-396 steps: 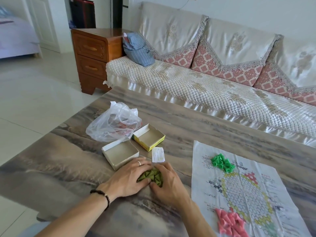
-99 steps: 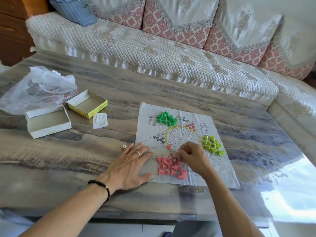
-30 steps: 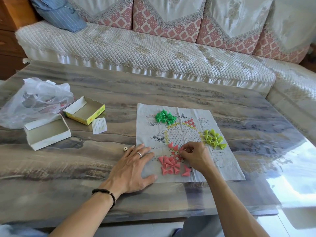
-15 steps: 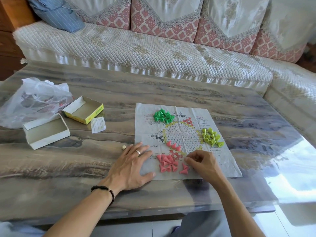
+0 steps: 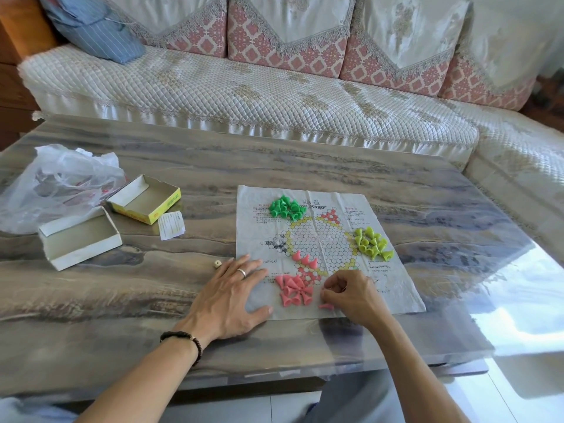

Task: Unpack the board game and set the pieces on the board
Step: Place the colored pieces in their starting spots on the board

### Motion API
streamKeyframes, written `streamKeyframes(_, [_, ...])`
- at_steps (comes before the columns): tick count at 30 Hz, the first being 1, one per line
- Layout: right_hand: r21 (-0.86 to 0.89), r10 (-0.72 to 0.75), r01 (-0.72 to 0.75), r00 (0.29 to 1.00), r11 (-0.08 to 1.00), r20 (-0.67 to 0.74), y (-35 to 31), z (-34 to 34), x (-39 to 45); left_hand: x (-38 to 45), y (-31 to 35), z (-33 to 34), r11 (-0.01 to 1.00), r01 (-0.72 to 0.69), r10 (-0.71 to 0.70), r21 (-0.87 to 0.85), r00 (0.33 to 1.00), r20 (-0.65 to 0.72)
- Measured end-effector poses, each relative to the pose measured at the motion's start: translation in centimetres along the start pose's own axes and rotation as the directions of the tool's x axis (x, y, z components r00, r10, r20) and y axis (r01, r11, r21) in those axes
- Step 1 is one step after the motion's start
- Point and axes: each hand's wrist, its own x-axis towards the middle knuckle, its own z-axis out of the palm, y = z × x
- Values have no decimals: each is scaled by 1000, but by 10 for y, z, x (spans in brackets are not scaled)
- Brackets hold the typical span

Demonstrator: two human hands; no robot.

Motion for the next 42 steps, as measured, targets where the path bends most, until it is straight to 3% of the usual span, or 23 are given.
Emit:
streamKeyframes(5, [244, 77, -58, 995, 968, -68, 4, -5, 7, 0, 0, 1, 1000, 1, -1, -8, 1000, -11])
streamKeyframes(8, [336, 68, -5, 982, 942, -175, 2, -6, 15, 1, 0, 1, 1000, 2, -3, -29, 1000, -30])
streamKeyframes(12, [322, 37, 38, 974, 946, -222, 0, 5, 25, 0, 0, 1, 1000, 3, -5, -31, 999, -38])
streamKeyframes(16, [209, 25, 14, 983, 978, -182, 2, 9, 32, 1, -1, 2, 999, 5, -6, -35, 999, -34])
streamKeyframes(28, [138, -7, 30, 986, 990, -166, 5, 9, 37, 1, -1, 2, 1000, 4, -5, -12, 1000, -22])
streamKeyframes(35, [282, 56, 15, 969, 959, -241, 7, 2, 15, 1, -1, 2, 1000, -9, 8, -23, 999, -40])
streamKeyframes(38, [252, -43, 107, 968, 962, -247, 8, 3, -6, 1, -1, 3, 999, -5, 3, -34, 999, -39])
streamKeyframes(42, [78, -177, 195, 965, 978, -195, 10, 12, -27, 1, -1, 3, 1000, -2, 1, -24, 1000, -28])
